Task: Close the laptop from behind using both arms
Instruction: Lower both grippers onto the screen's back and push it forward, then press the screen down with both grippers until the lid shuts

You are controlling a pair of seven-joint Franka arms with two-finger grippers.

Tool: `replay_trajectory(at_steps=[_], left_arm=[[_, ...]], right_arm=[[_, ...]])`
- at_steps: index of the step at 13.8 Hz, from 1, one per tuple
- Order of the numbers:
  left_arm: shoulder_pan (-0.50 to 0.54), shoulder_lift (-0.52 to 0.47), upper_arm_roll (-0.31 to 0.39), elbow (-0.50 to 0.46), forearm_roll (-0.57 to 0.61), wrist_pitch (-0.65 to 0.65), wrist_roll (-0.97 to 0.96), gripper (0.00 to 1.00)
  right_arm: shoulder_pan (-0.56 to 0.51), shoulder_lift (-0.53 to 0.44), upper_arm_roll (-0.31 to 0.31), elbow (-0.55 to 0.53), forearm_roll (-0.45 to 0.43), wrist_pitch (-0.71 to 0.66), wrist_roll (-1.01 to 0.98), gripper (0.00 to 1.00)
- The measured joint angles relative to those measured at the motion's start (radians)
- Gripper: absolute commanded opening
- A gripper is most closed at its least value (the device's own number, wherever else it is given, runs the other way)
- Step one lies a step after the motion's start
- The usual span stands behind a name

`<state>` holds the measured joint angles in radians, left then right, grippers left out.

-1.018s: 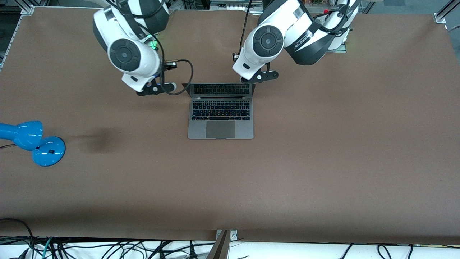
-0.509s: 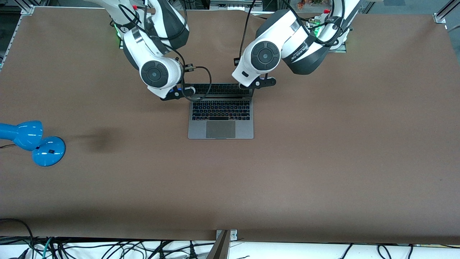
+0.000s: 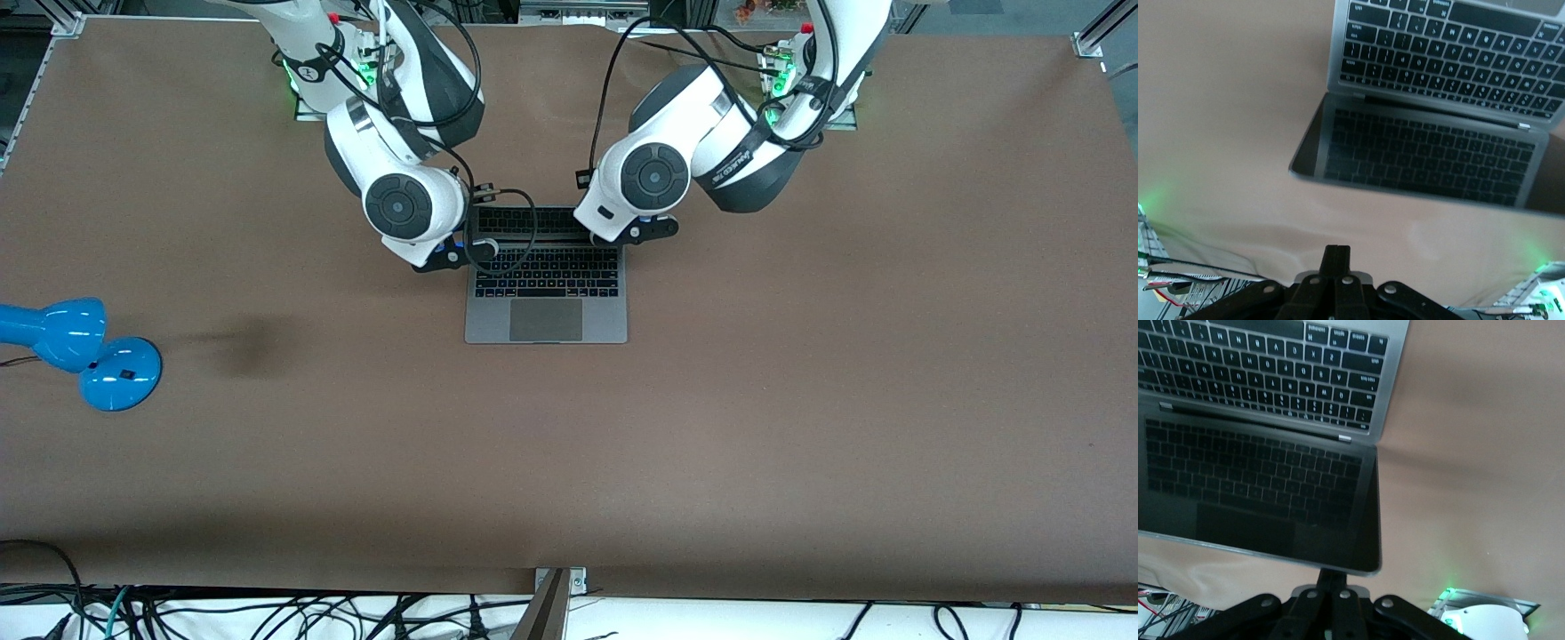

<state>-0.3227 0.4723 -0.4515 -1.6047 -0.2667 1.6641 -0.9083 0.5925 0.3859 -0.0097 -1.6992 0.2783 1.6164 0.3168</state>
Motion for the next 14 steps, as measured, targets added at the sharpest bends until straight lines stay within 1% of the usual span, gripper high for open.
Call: replay_trajectory(at_steps=[5, 7, 10, 14], left_arm=[[0.008, 0.049, 0.013, 0.005, 0.044, 0.058, 0.006, 0.0], [0.009, 0.074, 0.037, 0.015, 0.05, 0.093, 0.009, 0.0], [0.012, 0.122, 0.06, 0.065, 0.05, 0.105, 0.012, 0.0], [0.012, 0.178, 0.069, 0.13, 0.075, 0.106, 0.012, 0.0]], right_arm=[[-0.004, 0.068, -0.006, 0.06, 0.0, 0.0, 0.0, 0.0], [-0.007, 0.089, -0.009, 0.083, 0.0, 0.0, 0.0, 0.0], [-0.024, 0.134, -0.01, 0.136, 0.0, 0.001, 0.0, 0.0], [-0.055, 0.196, -0.011, 0.19, 0.0, 0.001, -0.002, 0.0]])
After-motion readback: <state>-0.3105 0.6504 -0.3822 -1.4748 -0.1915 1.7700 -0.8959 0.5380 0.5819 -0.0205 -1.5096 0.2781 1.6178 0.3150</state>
